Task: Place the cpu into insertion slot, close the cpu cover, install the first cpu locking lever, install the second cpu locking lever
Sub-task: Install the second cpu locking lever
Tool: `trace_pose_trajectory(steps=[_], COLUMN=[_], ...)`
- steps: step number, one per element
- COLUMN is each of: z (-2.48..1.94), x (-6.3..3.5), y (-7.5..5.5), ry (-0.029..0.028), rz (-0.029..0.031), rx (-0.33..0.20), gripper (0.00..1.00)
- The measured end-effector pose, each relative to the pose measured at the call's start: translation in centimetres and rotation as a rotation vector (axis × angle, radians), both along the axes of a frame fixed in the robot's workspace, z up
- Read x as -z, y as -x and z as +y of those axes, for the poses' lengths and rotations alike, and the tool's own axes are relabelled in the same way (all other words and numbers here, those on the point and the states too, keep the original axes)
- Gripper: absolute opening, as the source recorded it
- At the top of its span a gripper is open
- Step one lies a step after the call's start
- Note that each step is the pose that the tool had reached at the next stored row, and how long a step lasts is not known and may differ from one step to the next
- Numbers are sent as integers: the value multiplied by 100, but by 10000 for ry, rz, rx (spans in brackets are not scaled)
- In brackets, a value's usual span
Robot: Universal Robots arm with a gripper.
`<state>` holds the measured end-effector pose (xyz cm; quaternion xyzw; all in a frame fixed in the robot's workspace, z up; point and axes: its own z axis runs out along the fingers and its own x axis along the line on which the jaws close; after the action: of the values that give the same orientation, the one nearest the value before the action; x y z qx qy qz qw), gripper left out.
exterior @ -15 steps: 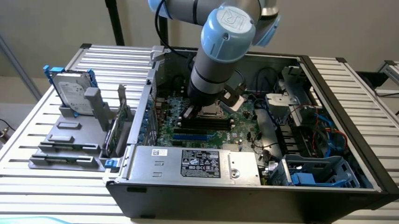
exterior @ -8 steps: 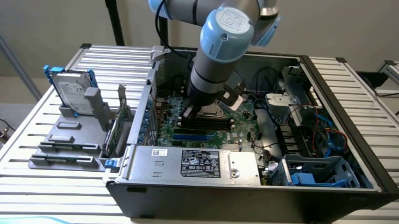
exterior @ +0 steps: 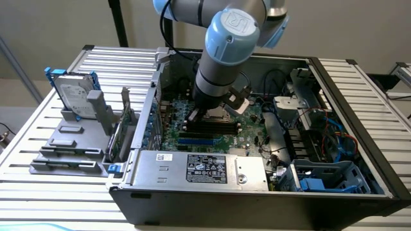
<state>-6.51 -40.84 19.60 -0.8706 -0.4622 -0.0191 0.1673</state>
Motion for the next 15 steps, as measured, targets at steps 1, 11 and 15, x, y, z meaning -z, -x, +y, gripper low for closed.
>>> trace_pose_trajectory(steps=[1,11,15], z=[3,30,31], x=[4,28,25], y=[2,13,14], ry=[2,32,188], rz=[-2,-11,-11], rx=[0,0,1], gripper=[11,11,11])
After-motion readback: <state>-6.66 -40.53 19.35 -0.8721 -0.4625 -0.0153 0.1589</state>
